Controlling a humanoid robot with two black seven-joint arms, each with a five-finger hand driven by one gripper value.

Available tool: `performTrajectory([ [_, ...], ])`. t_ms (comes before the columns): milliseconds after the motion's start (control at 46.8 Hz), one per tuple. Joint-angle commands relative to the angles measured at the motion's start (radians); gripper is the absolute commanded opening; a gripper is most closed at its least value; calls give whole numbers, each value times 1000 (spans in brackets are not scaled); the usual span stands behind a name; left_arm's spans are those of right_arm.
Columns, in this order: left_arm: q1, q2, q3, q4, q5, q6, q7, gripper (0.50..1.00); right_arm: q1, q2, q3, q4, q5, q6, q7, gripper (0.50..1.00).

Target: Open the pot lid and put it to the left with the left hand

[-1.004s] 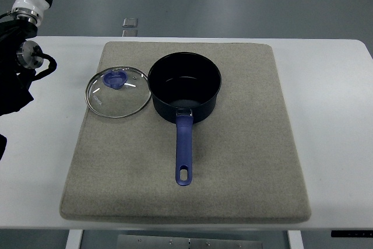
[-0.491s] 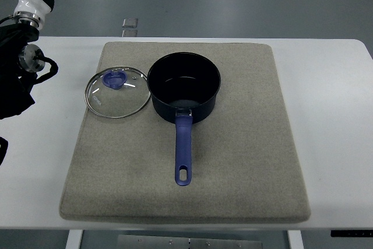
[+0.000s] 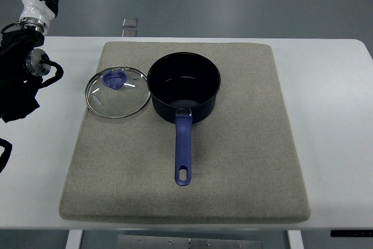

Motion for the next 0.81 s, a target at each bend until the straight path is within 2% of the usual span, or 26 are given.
performTrajectory([
  [0,0,0,1,0,0,2,0,960,-1,0,0,0,0,0,0,917],
  [790,28,-55,-2,6,0,14,0,962,-1,0,2,9,-2,8,2,917],
])
